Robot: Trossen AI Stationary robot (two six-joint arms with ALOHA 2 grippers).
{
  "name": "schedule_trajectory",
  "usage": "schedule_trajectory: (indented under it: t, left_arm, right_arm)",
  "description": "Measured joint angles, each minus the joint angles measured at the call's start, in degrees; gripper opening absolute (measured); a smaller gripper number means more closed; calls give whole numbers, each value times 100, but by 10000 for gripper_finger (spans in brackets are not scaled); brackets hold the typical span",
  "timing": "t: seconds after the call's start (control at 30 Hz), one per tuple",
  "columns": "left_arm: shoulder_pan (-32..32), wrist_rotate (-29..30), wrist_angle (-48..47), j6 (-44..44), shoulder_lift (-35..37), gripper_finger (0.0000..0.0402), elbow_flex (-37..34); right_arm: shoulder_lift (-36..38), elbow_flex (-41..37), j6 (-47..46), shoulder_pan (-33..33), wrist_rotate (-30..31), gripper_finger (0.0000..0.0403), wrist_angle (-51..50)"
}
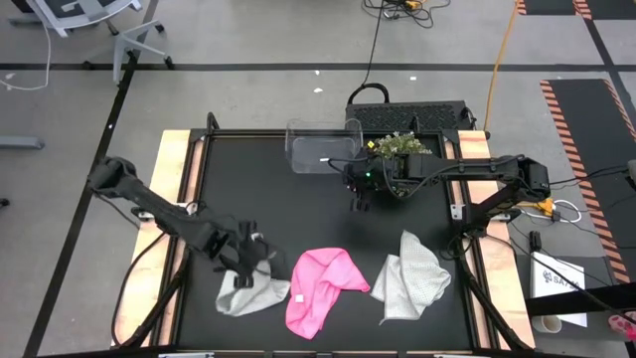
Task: Fold microfiber towels
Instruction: Fold the left gray towel
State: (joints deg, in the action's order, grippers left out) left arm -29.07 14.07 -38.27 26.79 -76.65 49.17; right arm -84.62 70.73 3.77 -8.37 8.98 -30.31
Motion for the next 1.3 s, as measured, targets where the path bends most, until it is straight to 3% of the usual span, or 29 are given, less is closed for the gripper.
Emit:
schedule_trajectory:
  t: [0.2,0.5,0.87,1.1,1.3]
  left_arm:
    - [386,1033,-376,191,589,8,0]
    - [1169,2241,-357,288,537,6,0]
    - [1909,2199,-197,-16,545,5,0]
    - [1968,2194,-183,-122,545,6,0]
    - [1968,2187,-182,-117,545,4,0]
  right_arm:
    - [0,-1,9,234,-10,0,1]
    - [0,-1,-602,877,-290,0,22]
    - [-393,1,-2167,1952,-272,0,403]
    - [-1365,1,-3089,2544,-330,0,589]
    - [-2270,-1,-3350,2700,-479,0,1190]
